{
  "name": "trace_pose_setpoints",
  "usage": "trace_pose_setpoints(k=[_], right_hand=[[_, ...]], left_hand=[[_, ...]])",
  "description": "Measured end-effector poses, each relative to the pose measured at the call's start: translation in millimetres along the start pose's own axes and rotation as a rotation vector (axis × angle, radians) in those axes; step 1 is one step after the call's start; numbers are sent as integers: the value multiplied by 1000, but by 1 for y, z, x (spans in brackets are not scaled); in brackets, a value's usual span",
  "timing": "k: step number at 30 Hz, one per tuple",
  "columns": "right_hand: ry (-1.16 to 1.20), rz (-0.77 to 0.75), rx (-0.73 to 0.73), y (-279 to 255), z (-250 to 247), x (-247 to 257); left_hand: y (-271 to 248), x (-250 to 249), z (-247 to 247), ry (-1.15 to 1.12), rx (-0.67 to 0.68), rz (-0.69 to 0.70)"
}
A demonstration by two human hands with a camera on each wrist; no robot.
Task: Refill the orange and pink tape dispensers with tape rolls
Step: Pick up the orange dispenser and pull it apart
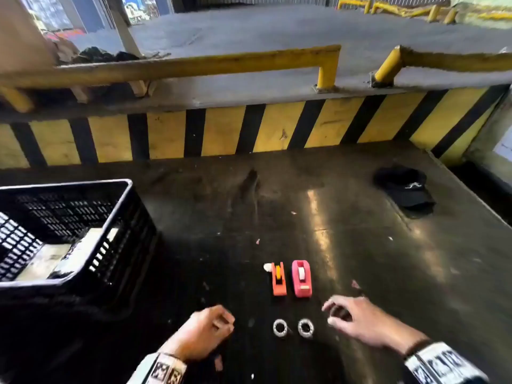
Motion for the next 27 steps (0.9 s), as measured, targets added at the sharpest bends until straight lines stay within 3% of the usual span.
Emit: trace_pose_setpoints(k=[5,10,14,21,27], right_hand=[[-97,-93,-75,90,-45,35],[-426,8,-23,156,-32,35],[-548,27,29,190,-11,23],[-532,-12,12,211,2,20],[-257,-153,-43,206,-1,17]], left_hand=[[80,-57,-27,3,-44,106],[153,-65,-12,206,0,49],[190,-51,13,376,69,-12],[218,-45,40,414,86,46],[215,-48,27,262,3,173]])
Point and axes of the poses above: each hand's wrist, its own y-axis towards the middle knuckle, its own z-axis out of the palm, x = y × z, the point moved 8 cm from there along y, towards the middle knuckle, and after that the axes turned 6 degrees about x, right-handed, at the moved point
